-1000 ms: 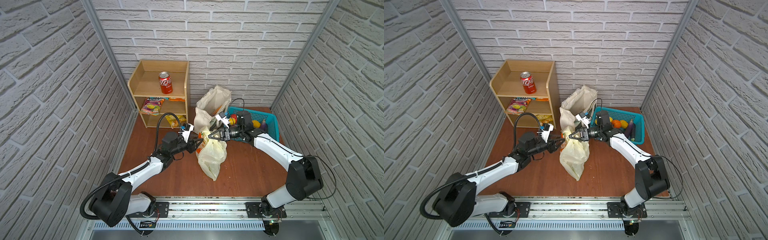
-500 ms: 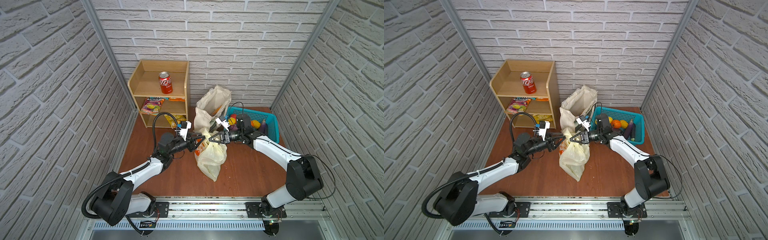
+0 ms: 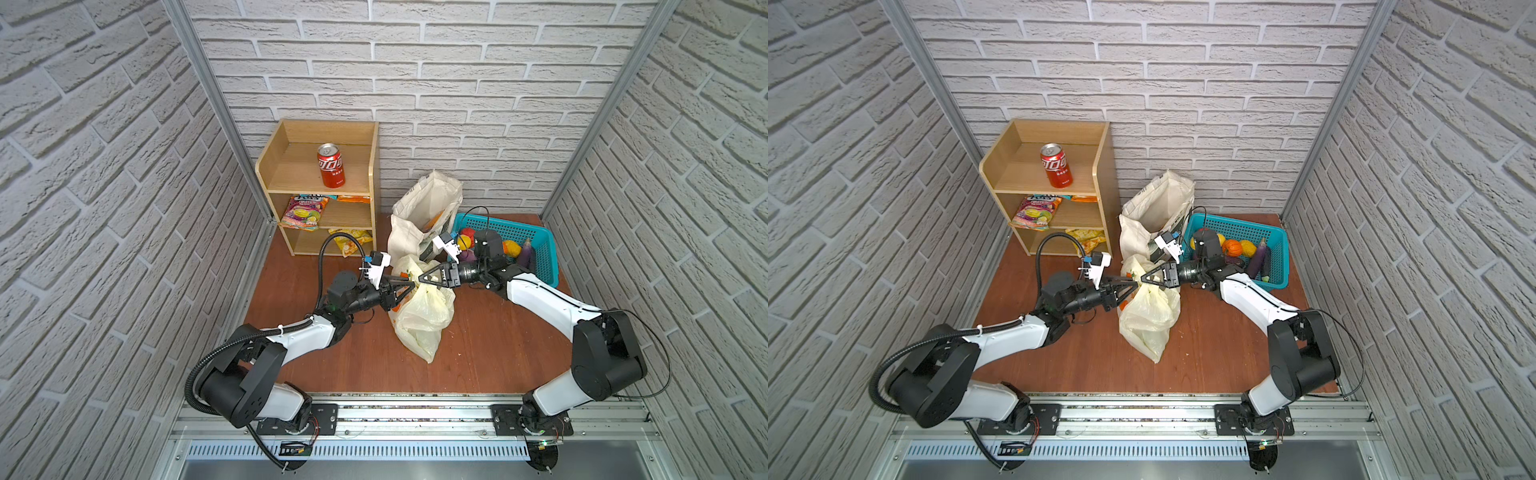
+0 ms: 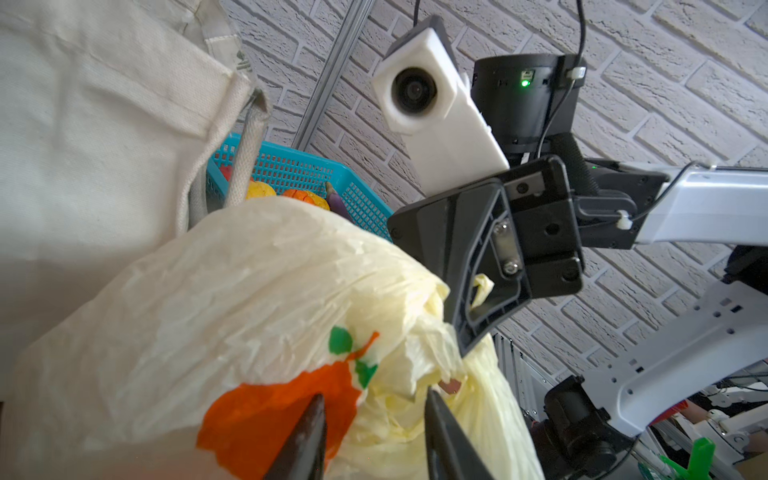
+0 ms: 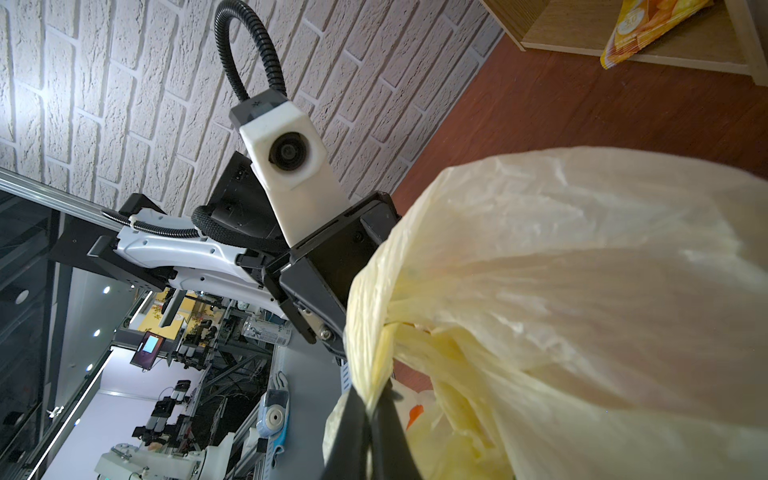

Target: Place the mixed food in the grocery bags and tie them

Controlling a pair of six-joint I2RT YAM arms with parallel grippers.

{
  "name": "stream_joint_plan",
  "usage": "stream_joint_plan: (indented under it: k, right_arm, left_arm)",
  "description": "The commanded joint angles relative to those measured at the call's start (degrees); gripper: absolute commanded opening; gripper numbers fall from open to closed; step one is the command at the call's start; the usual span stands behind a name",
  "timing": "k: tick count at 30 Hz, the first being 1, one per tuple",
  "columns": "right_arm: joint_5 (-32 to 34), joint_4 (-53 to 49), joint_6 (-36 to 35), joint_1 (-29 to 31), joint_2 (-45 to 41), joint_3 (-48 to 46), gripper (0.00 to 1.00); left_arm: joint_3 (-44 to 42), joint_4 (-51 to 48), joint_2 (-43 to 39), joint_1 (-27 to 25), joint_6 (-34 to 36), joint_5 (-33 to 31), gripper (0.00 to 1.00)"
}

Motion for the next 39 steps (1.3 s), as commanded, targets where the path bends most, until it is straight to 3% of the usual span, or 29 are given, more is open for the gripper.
stream_joint_plan:
  k: [1, 13, 15, 17, 21, 24, 31, 39]
  right_arm:
    - [-0.15, 2.86, 0.48, -0.3, -1.01, -0.77, 0.06]
    - [0.26, 2.72, 0.74, -0.33, -1.67, -1.5, 0.05]
    - [0.34, 2.68, 0.82, -0.38, -1.95, -1.5, 0.05]
    - [0.61, 2.55, 0.86, -0.36, -2.37, -1.54, 0.06]
    - [2.4, 0.98, 0.41, -0.71, -4.41, -1.76, 0.36]
    - [5.2, -1.12, -0.48, -1.45, -7.22, -2.14, 0.46]
    - [11.36, -5.33, -1.71, -3.4, -13.79, -4.46, 0.52]
    - [17.38, -11.33, -3.94, -5.13, -21.01, -9.2, 0.49]
  left_arm:
    - [1.24, 5.36, 0.78, -0.2, -0.28, 0.45, 0.43]
    - [3.36, 9.64, 3.16, -0.53, -2.33, 1.22, 0.41]
    - [3.64, 9.73, 3.44, -0.57, -2.39, 1.43, 0.33]
    - [3.75, 9.67, 3.66, -0.57, -2.44, 1.61, 0.18]
    - [3.64, 9.84, 3.54, -0.33, -2.66, 1.43, 0.0]
    - [3.47, 9.3, 2.94, 0.06, -2.67, 1.26, 0.0]
    - [3.21, 7.58, 0.41, 1.05, -2.41, 1.35, 0.0]
    - [3.3, 4.06, -1.04, 1.16, -0.58, 1.02, 0.0]
